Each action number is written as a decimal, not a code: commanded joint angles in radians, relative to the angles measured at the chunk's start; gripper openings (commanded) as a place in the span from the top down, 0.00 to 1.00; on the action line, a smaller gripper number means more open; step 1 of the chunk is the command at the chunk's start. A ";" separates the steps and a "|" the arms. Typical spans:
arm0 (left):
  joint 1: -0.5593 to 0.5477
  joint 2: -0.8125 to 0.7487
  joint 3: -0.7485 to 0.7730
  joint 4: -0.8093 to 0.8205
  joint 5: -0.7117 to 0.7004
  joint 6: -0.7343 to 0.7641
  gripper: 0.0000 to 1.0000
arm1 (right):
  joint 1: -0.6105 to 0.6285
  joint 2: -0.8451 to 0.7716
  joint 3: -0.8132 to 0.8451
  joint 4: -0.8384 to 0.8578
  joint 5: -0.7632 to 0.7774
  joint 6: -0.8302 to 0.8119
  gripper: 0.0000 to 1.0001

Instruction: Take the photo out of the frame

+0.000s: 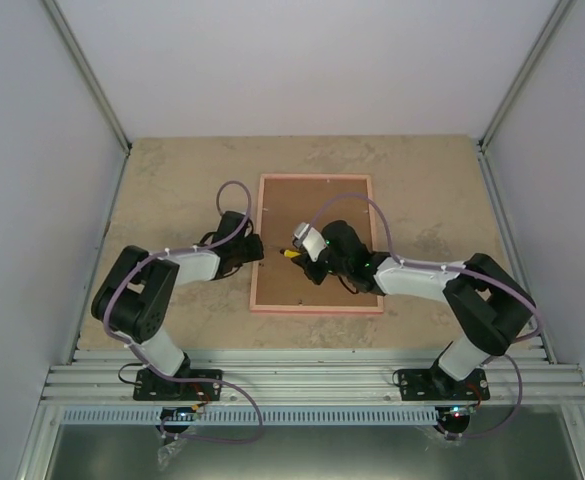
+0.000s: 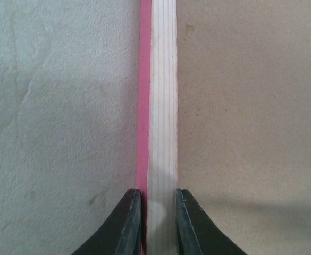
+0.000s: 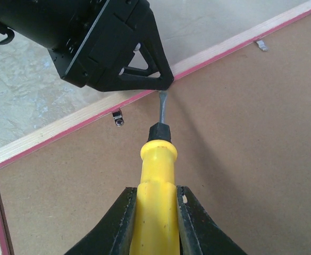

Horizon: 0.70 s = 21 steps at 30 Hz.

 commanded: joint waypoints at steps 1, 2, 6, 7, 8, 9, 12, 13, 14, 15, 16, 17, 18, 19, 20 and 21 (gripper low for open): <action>-0.002 -0.014 -0.057 -0.084 0.067 -0.053 0.91 | 0.004 0.031 0.033 -0.040 -0.070 0.004 1.00; -0.002 -0.019 -0.064 -0.081 0.078 -0.053 0.91 | 0.004 0.033 0.032 -0.034 -0.079 0.007 1.00; -0.003 -0.027 -0.084 -0.085 0.081 -0.045 0.88 | 0.007 0.044 0.041 -0.043 -0.083 0.005 0.99; -0.002 -0.029 -0.088 -0.090 0.081 -0.042 0.88 | 0.008 0.046 0.042 -0.043 -0.093 0.005 0.99; -0.003 -0.036 -0.093 -0.091 0.082 -0.039 0.87 | 0.011 0.049 0.046 -0.043 -0.102 0.005 0.99; -0.002 -0.042 -0.099 -0.088 0.084 -0.038 0.87 | 0.014 0.053 0.049 -0.043 -0.109 0.006 1.00; -0.002 -0.060 -0.105 -0.079 0.097 -0.041 0.87 | 0.020 0.073 0.058 -0.048 -0.109 0.005 1.00; -0.002 -0.064 -0.102 -0.079 0.099 -0.040 0.87 | 0.020 0.079 0.061 -0.047 -0.110 0.007 1.00; -0.002 -0.068 -0.103 -0.079 0.101 -0.040 0.87 | 0.021 0.085 0.063 -0.047 -0.113 0.009 0.99; -0.003 -0.070 -0.102 -0.080 0.099 -0.042 0.87 | 0.021 0.090 0.065 -0.048 -0.116 0.009 0.99; -0.002 -0.073 -0.103 -0.083 0.095 -0.042 0.86 | 0.022 0.096 0.067 -0.048 -0.118 0.010 1.00; -0.002 -0.072 -0.100 -0.086 0.091 -0.040 0.86 | 0.024 0.100 0.069 -0.049 -0.120 0.010 0.99; -0.003 -0.070 -0.098 -0.087 0.091 -0.038 0.86 | 0.025 0.101 0.070 -0.049 -0.121 0.008 1.00; -0.002 -0.065 -0.096 -0.087 0.094 -0.039 0.86 | 0.026 0.103 0.072 -0.051 -0.123 0.008 1.00; -0.002 -0.061 -0.094 -0.086 0.097 -0.039 0.86 | 0.026 0.105 0.073 -0.052 -0.125 0.007 1.00; -0.003 -0.055 -0.092 -0.086 0.101 -0.040 0.86 | 0.027 0.107 0.072 -0.053 -0.125 0.009 1.00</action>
